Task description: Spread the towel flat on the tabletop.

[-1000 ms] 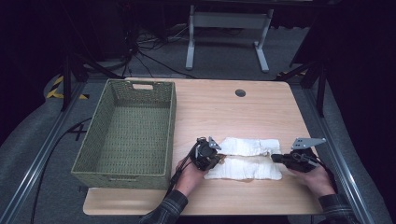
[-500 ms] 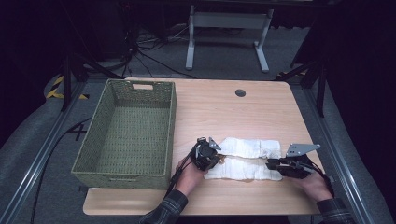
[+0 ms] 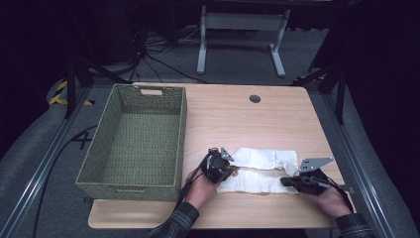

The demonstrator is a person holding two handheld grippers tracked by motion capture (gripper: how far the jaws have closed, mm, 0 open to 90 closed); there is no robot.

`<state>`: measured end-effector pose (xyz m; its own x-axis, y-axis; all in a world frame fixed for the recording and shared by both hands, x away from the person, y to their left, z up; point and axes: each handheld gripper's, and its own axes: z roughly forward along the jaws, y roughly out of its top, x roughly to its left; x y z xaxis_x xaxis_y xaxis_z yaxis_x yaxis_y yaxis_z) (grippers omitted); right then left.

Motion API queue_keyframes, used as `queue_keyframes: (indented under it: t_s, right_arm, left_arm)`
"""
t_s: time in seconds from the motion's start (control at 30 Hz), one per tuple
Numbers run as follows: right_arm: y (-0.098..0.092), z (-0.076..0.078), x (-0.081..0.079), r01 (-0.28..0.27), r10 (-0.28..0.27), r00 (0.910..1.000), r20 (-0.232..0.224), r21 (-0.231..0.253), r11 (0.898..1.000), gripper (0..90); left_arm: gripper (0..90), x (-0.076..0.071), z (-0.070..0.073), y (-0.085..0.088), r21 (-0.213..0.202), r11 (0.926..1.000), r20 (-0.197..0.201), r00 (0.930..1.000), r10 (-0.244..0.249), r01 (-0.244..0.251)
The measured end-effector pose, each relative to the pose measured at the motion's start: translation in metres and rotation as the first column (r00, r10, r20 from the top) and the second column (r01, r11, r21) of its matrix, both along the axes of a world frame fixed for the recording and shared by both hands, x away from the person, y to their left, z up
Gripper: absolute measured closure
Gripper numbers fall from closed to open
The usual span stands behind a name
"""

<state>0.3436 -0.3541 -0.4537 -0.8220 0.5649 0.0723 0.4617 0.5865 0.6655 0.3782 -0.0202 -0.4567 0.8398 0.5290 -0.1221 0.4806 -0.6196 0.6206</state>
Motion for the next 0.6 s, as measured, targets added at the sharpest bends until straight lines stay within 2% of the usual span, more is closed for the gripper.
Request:
queue_keyframes:
  t_s: [0.07,0.1,0.2,0.37,0.47,0.6]
  right_arm:
    - [-0.001,0.000,-0.003,-0.006,0.006,1.0000,-0.003,0.003,1.000,89.4]
    - [-0.001,0.000,-0.005,-0.012,0.012,0.9999,-0.006,0.005,1.000,89.3]
    - [-0.003,-0.001,-0.013,-0.037,0.037,0.9992,-0.017,0.015,0.999,89.3]
    - [-0.003,-0.001,-0.028,-0.068,0.069,0.9973,-0.028,0.023,0.997,89.3]
    - [-0.002,-0.001,-0.032,-0.075,0.076,0.9966,-0.031,0.022,0.997,89.3]
    - [-0.002,-0.001,-0.030,-0.082,0.083,0.9961,-0.031,0.025,0.996,88.6]
  left_arm:
    - [89.7,-0.003,0.001,0.001,0.010,0.9999,-0.006,1.0000,-0.005,0.005]
    - [89.7,-0.008,-0.001,0.003,-0.007,1.0000,-0.004,1.0000,-0.007,0.007]
    - [89.7,-0.020,0.001,0.005,0.008,0.9998,-0.019,0.9996,-0.020,0.021]
    - [89.6,-0.040,0.000,0.010,0.003,0.9991,-0.031,0.9986,-0.043,0.043]
    - [85.6,-0.044,0.001,0.008,-0.002,0.9981,-0.034,0.9975,-0.062,0.062]
    - [79.6,-0.043,0.010,-0.005,-0.037,0.9954,0.002,0.9961,-0.088,0.088]
